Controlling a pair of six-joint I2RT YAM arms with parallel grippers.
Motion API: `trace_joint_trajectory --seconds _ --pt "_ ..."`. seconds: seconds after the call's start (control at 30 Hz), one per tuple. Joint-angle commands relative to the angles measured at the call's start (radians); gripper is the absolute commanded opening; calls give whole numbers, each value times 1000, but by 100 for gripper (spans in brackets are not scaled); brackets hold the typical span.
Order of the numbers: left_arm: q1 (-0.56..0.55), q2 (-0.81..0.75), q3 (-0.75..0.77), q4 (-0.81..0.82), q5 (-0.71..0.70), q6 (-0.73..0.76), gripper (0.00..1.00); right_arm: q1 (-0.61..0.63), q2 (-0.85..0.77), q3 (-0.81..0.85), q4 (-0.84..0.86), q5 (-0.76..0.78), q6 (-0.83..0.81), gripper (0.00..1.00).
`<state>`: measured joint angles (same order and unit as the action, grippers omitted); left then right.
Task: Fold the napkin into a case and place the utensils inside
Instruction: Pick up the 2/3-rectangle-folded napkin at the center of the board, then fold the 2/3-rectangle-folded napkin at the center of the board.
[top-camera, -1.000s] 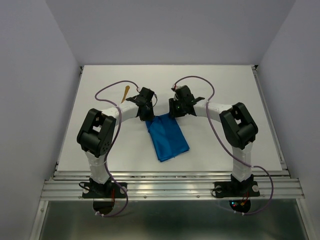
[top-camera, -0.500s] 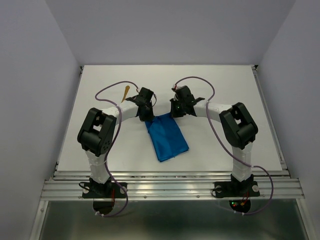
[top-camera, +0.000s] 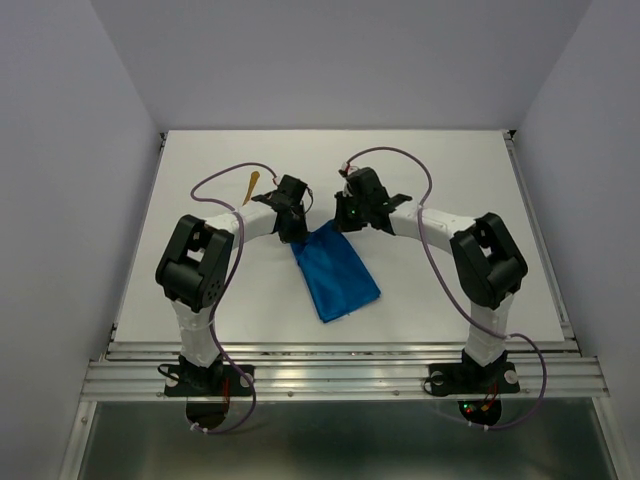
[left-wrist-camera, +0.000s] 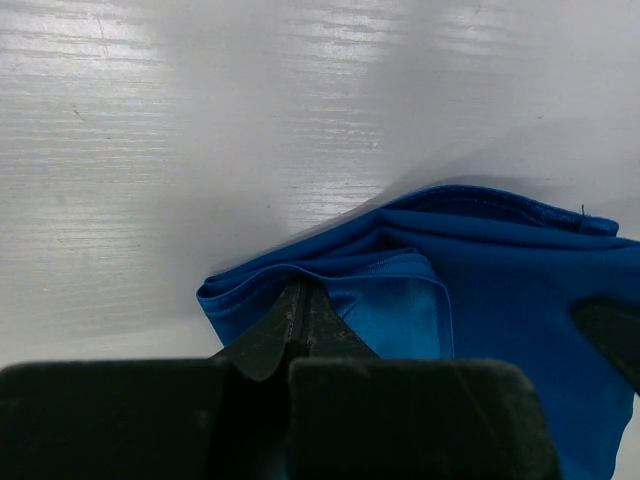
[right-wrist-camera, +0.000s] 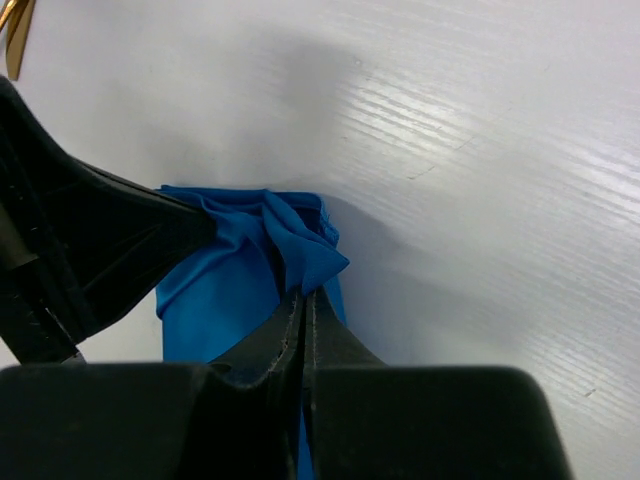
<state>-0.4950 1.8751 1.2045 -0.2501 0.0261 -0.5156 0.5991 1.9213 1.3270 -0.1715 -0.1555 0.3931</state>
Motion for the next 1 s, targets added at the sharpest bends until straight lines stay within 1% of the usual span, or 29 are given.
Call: trace_joint_trajectory --seconds 0.0,0.43,0.67,0.97 --pt "4 10 -6 8 1 -3 0 36 -50 0 12 36 19 1" --pt "4 -4 -46 31 9 -21 0 110 -10 35 -3 70 76 1" --pt "4 -14 -80 55 23 -34 0 139 41 69 -17 106 150 1" --pt "4 -16 -99 72 37 -38 0 139 128 115 -29 136 251 1"
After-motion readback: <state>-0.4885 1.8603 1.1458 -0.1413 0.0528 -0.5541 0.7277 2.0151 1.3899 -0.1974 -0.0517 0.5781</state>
